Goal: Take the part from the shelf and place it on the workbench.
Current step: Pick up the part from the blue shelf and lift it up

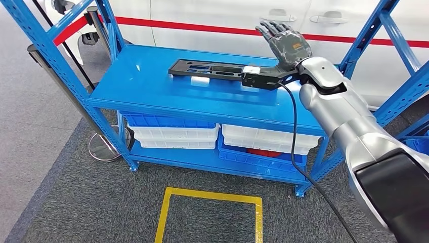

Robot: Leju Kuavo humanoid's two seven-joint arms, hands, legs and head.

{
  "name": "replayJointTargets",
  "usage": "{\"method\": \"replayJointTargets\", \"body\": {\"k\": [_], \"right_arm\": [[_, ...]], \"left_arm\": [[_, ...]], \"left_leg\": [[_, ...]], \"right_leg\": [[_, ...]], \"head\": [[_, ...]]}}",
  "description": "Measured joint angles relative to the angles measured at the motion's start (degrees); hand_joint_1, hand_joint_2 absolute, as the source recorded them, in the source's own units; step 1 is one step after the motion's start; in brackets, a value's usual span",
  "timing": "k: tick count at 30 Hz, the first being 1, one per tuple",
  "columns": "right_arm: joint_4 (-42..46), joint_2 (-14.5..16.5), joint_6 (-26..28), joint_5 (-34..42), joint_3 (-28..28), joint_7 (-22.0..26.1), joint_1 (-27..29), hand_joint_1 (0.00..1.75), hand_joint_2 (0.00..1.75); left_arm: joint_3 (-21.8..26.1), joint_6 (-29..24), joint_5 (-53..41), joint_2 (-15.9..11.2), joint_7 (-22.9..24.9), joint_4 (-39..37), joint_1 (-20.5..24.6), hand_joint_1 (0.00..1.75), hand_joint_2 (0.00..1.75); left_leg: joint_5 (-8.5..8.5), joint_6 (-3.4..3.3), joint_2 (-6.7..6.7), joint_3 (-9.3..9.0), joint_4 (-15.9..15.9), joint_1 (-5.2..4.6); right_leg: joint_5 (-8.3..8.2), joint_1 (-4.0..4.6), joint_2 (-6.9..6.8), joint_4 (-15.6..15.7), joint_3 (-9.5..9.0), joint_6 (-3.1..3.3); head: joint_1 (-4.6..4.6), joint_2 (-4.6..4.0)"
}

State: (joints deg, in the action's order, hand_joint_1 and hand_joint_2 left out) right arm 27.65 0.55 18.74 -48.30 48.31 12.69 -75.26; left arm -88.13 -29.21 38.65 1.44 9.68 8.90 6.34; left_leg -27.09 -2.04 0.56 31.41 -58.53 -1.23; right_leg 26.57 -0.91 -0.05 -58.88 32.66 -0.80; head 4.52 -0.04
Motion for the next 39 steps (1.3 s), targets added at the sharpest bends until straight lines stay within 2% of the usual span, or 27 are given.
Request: {"method": "replayJointTargets", "body": {"k": [2, 4, 9, 13, 18, 39], "right_arm": [[-0.7, 0.4, 0.3, 0.1, 0.0, 0.3, 0.9, 0.00, 0.00], [-1.1, 0.6, 0.7, 0.2, 0.1, 0.3, 2.3, 0.00, 0.00], [-1.4, 0.3, 1.0, 0.9, 0.1, 0.1, 5.6, 0.00, 0.00], [-1.4, -0.2, 1.5, 0.8, 0.1, -0.3, 6.4, 0.00, 0.00], [-1.2, -0.5, 3.2, -0.4, 0.5, -1.2, 6.6, 0.00, 0.00], [-0.7, -0.5, 3.3, -0.9, 2.3, -1.0, 7.4, 0.00, 0.00]], "left_arm": [[1.0, -0.8, 2.2, 0.0, -2.2, 0.0, 0.0, 0.00, 1.75], [2.8, -1.4, 5.8, 0.0, -6.8, 0.0, -0.1, 0.00, 1.75], [11.1, -2.6, 16.5, -0.4, -19.1, 0.0, -0.5, 0.00, 1.75], [17.1, -1.1, 20.9, -0.5, -23.8, 0.0, -0.5, 0.00, 1.75], [21.1, 0.3, 21.5, -0.7, -24.4, 0.0, -0.6, 0.00, 1.75], [22.8, 1.0, 22.1, -0.7, -23.5, 0.0, -1.0, 0.00, 1.75]], "left_leg": [[0.00, 0.00, 0.00, 0.00, 0.0, 0.00], [0.00, 0.00, -0.01, 0.00, 0.0, 0.00], [0.00, 0.00, -0.01, 0.03, 0.0, 0.00], [0.00, 0.00, -0.01, 0.05, 0.0, 0.00], [0.00, 0.00, 0.00, 0.07, 0.0, -0.01], [0.00, 0.00, 0.00, 0.11, 0.0, -0.01]], "right_leg": [[0.00, 0.00, 0.00, 0.0, 0.00, 0.00], [0.00, 0.00, -0.01, 0.0, 0.01, 0.00], [0.00, 0.00, 0.00, 0.0, 0.06, 0.00], [0.00, 0.00, 0.00, 0.0, 0.08, 0.00], [-0.01, 0.00, 0.01, 0.0, 0.10, -0.01], [-0.01, 0.00, 0.01, 0.0, 0.12, -0.01]], "head": [[-0.01, 0.00], [-0.01, 0.00], [-0.01, 0.00], [-0.01, 0.00], [-0.01, 0.00], [-0.01, 0.00]]}}
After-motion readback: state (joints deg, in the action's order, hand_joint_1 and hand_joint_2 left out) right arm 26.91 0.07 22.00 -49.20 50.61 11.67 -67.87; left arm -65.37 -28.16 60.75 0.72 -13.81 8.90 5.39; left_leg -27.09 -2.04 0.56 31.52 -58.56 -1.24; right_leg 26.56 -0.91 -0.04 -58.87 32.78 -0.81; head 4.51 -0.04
